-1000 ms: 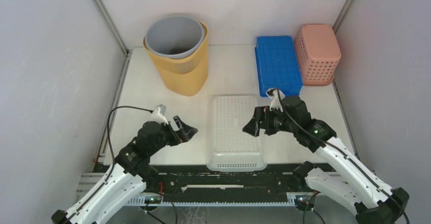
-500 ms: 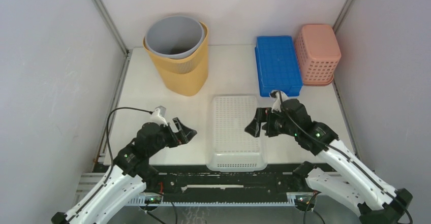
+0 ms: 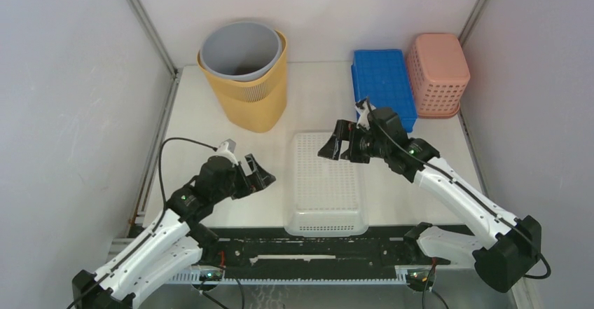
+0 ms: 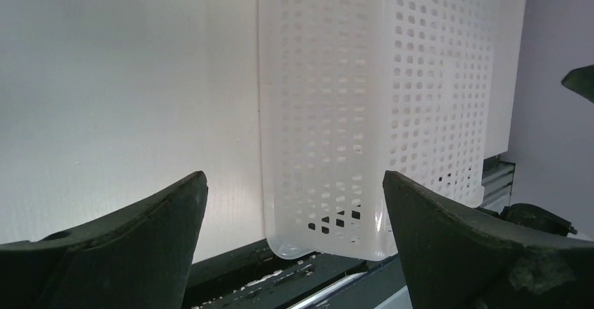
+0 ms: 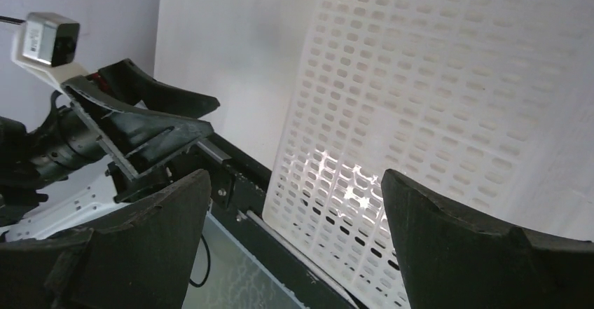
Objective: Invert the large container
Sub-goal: Move the container to the center of the board.
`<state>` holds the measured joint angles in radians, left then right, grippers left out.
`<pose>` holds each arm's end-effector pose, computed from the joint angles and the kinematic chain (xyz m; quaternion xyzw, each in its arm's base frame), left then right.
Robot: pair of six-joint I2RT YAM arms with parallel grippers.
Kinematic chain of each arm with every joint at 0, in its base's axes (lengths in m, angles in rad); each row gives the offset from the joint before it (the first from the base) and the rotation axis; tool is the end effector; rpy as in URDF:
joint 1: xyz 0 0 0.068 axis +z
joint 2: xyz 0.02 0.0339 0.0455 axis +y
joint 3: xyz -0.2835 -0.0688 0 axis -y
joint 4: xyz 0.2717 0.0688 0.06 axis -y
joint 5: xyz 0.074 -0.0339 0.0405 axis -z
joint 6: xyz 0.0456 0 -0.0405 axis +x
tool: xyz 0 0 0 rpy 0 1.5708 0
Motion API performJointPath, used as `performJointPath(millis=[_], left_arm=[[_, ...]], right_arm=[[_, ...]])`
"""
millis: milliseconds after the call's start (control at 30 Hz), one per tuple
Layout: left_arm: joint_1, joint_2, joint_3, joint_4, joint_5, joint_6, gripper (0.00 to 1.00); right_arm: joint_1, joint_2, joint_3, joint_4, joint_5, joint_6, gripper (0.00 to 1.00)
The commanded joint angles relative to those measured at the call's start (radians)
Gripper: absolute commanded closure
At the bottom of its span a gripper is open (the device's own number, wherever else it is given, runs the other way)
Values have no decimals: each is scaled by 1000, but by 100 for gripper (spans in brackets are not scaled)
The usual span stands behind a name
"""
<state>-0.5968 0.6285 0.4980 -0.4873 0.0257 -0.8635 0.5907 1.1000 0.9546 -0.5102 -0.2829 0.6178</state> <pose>0.1361 -0.0939 0.2350 -0.1123 0.8814 -0.3144 0.3341 0.2108 0.1567 0.3144 -0.0502 0.8889 0.3526 0.2881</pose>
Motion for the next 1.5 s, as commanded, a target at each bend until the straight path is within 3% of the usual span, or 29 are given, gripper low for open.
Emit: performJointPath(millis=[0, 333, 600, 800, 1033, 1200, 1467], left_arm=[[11, 13, 50, -6, 36, -46, 0], [32, 133, 218, -159, 66, 13, 0], [34, 136, 238, -183, 66, 62, 0], [34, 101, 284, -302, -38, 124, 0], [34, -63, 207, -322, -53, 124, 0], [34, -144, 179, -336, -24, 121, 0], [31, -124, 139, -271, 112, 146, 0]], right_arm=[[-20, 6, 51, -24, -70, 83, 0], [-12, 75, 128, -89, -146, 159, 0], [25, 103, 150, -82, -140, 148, 0], [63, 118, 149, -49, -138, 124, 0], [192, 50, 2, 136, -36, 144, 0], [264, 0, -47, 123, 37, 167, 0], [275, -63, -66, 34, -16, 145, 0]])
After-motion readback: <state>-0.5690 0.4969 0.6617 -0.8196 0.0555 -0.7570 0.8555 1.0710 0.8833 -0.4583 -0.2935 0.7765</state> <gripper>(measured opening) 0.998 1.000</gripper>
